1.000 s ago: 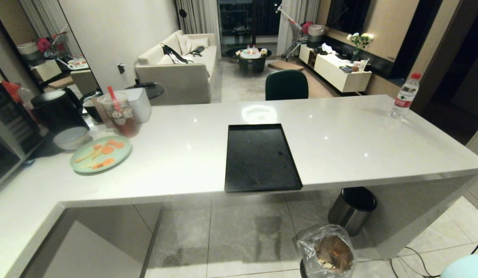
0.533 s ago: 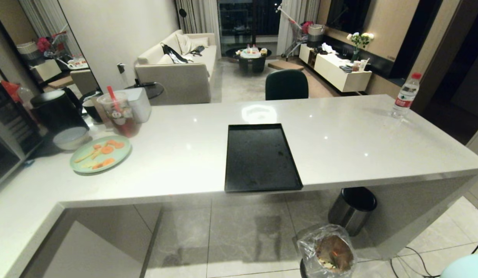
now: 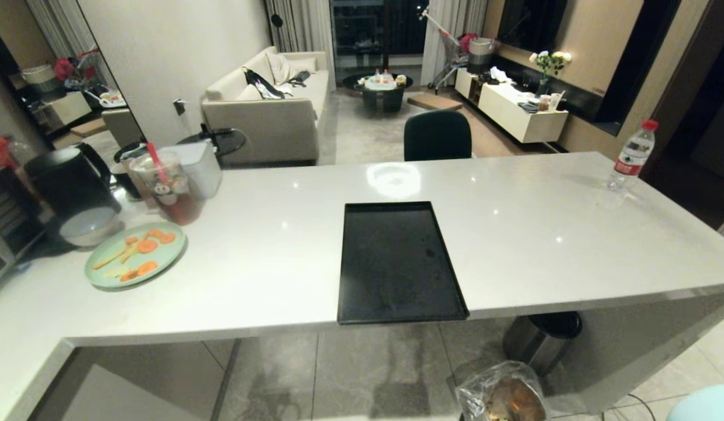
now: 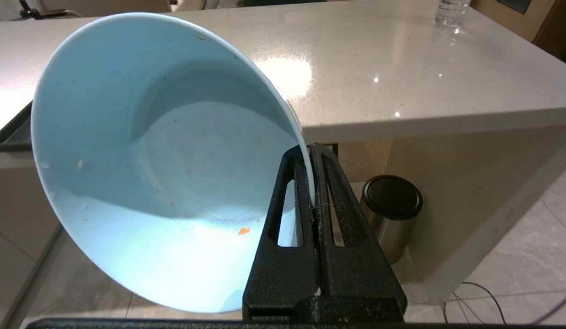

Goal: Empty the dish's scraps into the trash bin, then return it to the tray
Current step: Put the bowl back to the table

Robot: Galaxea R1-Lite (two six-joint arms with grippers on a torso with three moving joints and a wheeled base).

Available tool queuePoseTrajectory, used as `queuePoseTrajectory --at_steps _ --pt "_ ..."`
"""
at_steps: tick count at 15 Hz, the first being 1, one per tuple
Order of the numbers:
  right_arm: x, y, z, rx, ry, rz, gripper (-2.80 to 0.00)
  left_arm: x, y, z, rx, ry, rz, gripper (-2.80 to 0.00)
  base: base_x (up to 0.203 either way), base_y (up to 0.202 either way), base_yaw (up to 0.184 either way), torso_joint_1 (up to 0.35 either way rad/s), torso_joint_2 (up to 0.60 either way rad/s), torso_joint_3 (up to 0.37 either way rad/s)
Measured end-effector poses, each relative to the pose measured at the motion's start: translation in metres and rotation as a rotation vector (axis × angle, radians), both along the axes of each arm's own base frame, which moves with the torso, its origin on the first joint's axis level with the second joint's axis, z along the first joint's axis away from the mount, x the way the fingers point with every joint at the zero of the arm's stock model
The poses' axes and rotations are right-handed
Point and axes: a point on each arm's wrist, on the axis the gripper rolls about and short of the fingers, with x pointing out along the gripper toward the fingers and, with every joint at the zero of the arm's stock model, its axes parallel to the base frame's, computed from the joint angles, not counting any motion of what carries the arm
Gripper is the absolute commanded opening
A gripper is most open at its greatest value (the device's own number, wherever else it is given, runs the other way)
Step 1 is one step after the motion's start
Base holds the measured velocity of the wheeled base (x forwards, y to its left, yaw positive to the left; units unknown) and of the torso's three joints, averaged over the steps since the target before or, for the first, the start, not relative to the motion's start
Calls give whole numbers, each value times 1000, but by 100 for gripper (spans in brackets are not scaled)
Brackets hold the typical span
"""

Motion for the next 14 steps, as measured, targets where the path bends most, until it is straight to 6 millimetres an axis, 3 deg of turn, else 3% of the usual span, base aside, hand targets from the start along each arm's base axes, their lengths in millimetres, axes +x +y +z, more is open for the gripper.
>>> queuePoseTrajectory --at_steps 9,14 --pt "0 0 0 -1 0 0 -280 0 0 0 0 0 0 -280 184 0 1 2 0 2" --pt "0 0 0 0 0 1 -280 0 0 0 0 0 0 -280 0 0 0 0 0 0"
